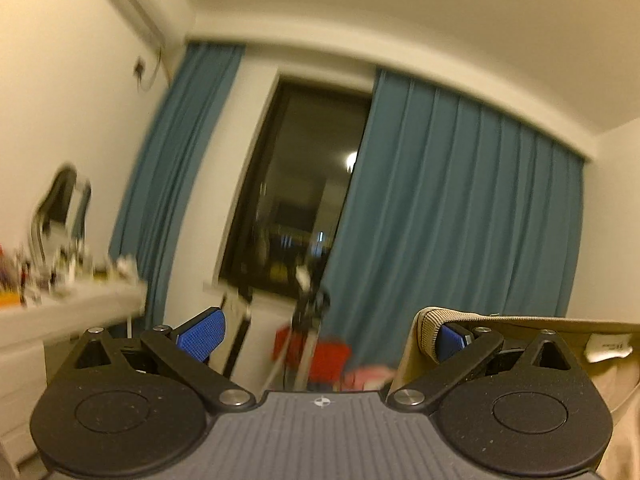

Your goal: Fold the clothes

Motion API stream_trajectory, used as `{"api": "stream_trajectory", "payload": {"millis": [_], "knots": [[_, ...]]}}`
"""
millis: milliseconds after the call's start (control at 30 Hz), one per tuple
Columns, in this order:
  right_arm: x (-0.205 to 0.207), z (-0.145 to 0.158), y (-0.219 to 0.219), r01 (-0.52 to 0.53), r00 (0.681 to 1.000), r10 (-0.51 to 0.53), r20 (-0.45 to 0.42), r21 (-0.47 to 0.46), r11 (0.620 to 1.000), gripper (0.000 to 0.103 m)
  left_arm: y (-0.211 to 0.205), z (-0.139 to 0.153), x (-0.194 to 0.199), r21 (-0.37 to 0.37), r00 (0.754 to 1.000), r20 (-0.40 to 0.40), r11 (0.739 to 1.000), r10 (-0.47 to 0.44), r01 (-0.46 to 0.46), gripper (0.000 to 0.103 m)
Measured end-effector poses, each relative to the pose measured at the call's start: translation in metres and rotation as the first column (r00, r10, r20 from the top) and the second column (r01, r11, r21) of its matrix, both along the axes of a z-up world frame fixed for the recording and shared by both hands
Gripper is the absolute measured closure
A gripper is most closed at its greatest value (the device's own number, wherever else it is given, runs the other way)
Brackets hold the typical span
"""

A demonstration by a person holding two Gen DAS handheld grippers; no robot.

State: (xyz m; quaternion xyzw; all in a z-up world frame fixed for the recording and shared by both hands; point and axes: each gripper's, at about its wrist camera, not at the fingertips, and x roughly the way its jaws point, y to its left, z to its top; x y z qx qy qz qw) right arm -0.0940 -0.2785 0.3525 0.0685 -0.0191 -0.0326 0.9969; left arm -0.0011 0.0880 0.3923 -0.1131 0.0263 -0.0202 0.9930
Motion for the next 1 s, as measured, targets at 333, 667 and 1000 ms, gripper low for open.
{"api": "stream_trajectory", "payload": {"millis": [333,667,1000], "knots": [[0.227,-0.108,-0.022,0.065,0.982,-0.064,-0.178,-0.005,0.998,0.0,-0.036,-0.121,0.239,0.015,0.988,-0.122,0.995,0.095,-0.094,0.0],[0.452,-0.323,-0.032,0.054,0.912,-0.066,-0.404,-0.041,0.998,0.0,-0.048,-0.342,0.489,0.047,0.899,-0.43,0.997,0.082,-0.069,0.0],[0.535,-0.42,-0.011,-0.111,0.676,-0.001,-0.737,-0.104,0.988,0.0,-0.056,-0.464,0.57,0.17,0.605,-0.796,0.956,-0.01,0.24,0.0]]}}
